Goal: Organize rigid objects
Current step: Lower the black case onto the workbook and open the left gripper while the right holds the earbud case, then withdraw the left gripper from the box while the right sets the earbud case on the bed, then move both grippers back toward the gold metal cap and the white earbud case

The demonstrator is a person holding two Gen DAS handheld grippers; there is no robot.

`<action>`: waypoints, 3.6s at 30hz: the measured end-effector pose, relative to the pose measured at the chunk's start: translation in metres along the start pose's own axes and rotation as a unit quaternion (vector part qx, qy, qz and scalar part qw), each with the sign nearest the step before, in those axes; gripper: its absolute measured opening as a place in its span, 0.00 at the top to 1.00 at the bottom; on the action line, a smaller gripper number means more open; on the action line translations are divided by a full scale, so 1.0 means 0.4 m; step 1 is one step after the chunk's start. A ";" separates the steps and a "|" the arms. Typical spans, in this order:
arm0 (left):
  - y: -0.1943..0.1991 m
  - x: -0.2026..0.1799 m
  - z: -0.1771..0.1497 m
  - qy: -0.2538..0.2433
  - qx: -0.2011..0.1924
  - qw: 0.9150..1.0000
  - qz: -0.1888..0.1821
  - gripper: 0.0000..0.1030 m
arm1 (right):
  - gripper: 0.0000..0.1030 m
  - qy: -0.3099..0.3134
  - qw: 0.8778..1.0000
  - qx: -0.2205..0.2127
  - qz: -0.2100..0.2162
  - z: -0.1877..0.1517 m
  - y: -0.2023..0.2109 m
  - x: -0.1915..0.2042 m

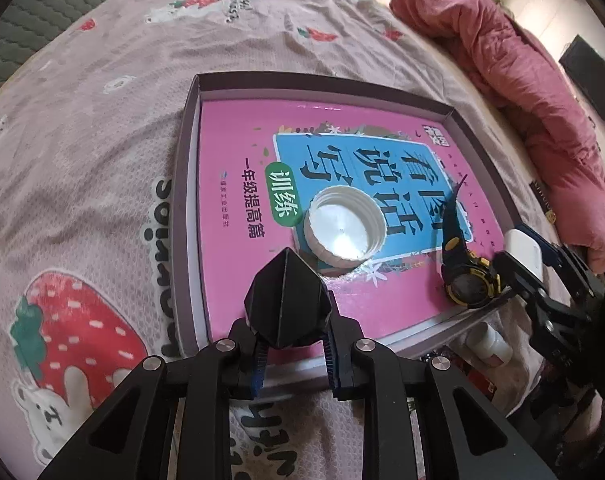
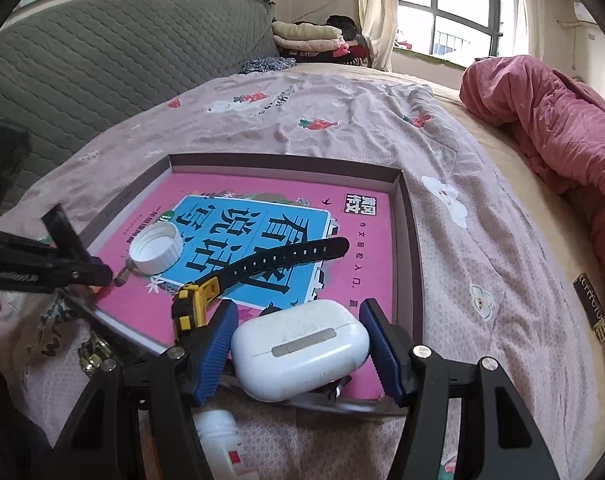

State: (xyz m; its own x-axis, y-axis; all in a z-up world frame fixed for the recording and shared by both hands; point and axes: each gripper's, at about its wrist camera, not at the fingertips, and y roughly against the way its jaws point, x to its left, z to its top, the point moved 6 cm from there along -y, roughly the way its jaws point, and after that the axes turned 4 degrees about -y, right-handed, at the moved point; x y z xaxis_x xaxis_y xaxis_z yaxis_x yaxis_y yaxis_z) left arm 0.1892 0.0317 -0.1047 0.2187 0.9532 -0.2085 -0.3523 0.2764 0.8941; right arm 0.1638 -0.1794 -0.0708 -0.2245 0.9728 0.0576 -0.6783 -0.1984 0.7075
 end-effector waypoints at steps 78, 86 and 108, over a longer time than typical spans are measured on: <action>0.114 0.007 -0.099 -0.004 -0.140 0.990 0.026 0.55 | 0.39 -0.009 0.999 -0.030 0.025 0.014 0.112 0.031; 0.127 0.010 -0.102 -0.001 -0.147 0.989 0.023 0.54 | 0.39 -0.024 0.999 -0.033 0.017 0.011 0.127 0.020; 0.240 -0.009 -0.103 0.009 -0.182 0.983 0.016 0.42 | 0.39 -0.024 0.996 -0.081 -0.001 0.046 0.245 0.017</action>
State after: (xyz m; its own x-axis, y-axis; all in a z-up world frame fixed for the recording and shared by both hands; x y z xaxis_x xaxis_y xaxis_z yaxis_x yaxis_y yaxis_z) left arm 0.1173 0.0599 -0.0344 0.1881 0.9631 -0.1923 -0.6619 0.2690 0.6997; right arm 0.1087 -0.1900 0.0117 -0.1922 0.9770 0.0922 -0.7840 -0.2094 0.5844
